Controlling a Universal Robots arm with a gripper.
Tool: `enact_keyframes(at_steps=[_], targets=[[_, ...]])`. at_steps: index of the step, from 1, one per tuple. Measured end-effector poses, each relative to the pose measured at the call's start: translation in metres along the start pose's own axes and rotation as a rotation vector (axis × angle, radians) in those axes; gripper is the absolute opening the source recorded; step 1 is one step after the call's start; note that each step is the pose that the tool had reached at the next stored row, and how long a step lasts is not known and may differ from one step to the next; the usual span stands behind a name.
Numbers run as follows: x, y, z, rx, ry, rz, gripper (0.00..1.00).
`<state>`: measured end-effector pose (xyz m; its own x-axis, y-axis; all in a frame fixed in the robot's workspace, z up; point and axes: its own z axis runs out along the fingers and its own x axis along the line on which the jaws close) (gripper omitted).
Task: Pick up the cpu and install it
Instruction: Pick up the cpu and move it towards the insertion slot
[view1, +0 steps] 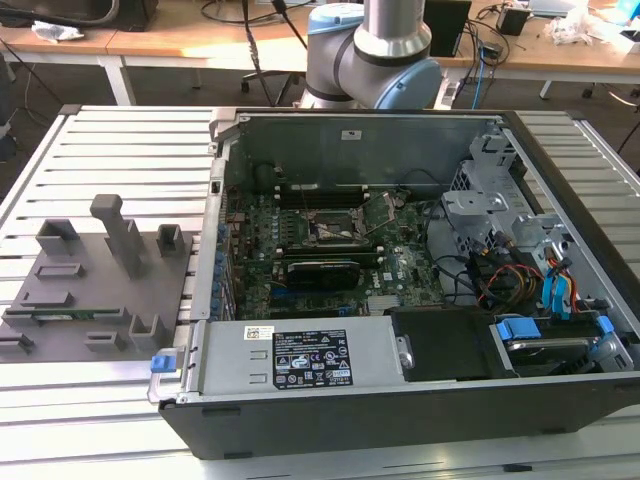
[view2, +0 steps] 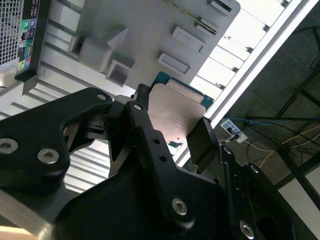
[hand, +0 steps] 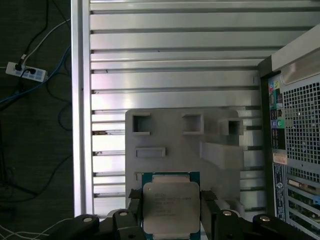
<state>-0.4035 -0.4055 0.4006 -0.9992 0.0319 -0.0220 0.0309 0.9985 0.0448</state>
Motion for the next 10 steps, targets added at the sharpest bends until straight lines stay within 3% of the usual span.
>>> enact_keyframes(at_steps=[10], targets=[[-0.017,0.0006,0.0004,0.0,0.0,0.0,0.55]])
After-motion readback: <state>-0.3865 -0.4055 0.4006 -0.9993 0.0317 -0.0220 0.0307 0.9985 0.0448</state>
